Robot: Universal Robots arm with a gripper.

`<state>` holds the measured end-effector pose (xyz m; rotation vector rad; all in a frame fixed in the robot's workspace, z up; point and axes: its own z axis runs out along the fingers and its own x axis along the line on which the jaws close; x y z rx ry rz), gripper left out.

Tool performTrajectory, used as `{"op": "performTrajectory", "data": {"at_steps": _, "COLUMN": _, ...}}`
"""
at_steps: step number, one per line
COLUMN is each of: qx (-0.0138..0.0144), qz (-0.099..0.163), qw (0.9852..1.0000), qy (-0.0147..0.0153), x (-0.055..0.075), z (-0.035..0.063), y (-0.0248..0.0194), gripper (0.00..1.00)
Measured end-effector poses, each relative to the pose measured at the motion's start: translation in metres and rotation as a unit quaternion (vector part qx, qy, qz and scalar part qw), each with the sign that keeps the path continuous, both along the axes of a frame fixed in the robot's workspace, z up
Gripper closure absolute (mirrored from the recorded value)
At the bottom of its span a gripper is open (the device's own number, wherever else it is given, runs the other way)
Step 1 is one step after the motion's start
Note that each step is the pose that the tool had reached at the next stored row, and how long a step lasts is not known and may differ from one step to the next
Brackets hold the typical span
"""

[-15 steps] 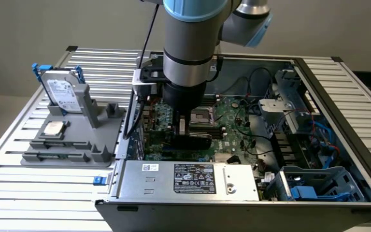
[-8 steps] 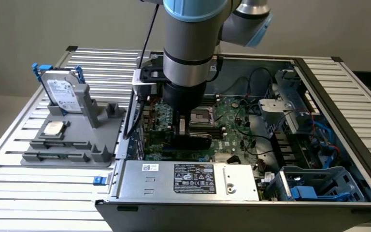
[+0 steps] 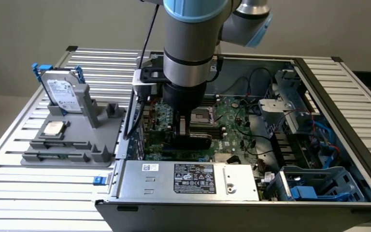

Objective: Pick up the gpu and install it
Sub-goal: 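Press down on the gpu until it lock into place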

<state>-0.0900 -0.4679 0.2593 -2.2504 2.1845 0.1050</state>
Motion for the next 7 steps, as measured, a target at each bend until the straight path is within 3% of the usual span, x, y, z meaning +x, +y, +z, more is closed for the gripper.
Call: {"op": "performTrajectory", "data": {"at_steps": 7, "qx": 0.0, "qz": 0.0, "qw": 1.0, "qy": 0.0, "x": 0.0, "z": 0.0, "y": 0.0, "gripper": 0.59}}
